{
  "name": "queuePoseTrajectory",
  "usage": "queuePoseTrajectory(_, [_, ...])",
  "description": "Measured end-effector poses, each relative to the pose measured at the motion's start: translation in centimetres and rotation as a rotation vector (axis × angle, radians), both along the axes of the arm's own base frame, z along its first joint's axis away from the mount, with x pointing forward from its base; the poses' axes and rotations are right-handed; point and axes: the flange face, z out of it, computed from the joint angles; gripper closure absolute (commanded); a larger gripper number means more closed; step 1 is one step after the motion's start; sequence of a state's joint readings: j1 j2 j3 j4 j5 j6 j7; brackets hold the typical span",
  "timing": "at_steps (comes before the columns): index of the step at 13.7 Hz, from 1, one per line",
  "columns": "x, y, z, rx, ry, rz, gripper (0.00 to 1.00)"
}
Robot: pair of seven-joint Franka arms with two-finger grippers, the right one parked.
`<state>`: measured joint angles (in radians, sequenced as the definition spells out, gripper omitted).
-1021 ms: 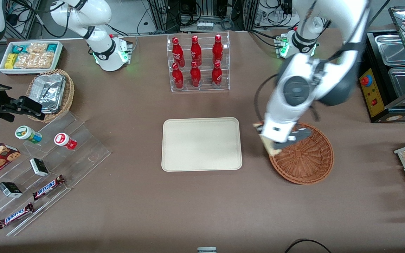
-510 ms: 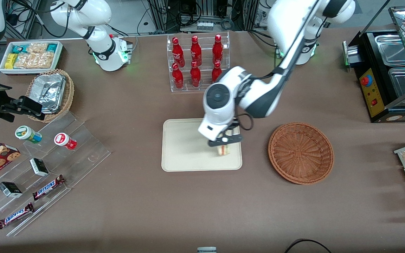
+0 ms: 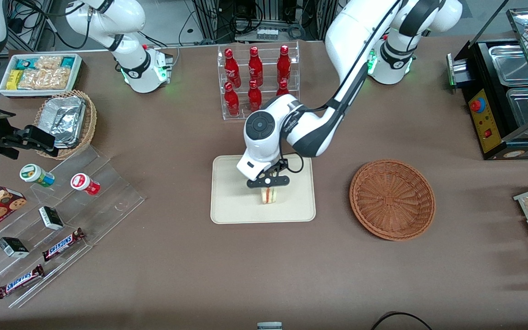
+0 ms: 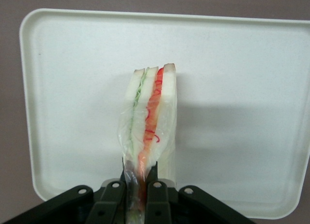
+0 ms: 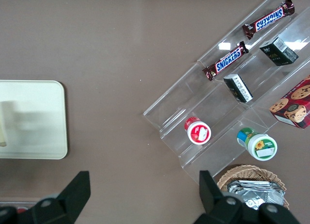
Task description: Place sandwich from basket to tray
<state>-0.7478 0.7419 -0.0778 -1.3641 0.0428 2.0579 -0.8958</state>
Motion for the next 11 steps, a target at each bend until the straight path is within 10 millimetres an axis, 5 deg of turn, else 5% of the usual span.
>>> queuePoseTrajectory(2, [-0.1, -0.4, -1.5, 0.006, 0.007, -0.004, 0.98])
queuePoseTrajectory(3, [0.0, -0.4, -2.1, 0.011, 0.007, -0.007, 0.8])
queuePoseTrajectory(6, [0.4, -0.4, -2.7, 0.024, -0.026, -0.026, 0.0])
queuePoseTrajectory(8, [1.1, -0.7, -1.0, 0.002, -0.053, -0.022, 0.0])
queuePoseTrajectory(11, [2.7, 0.1, 5.5, -0.023, -0.096, 0.005, 0.0])
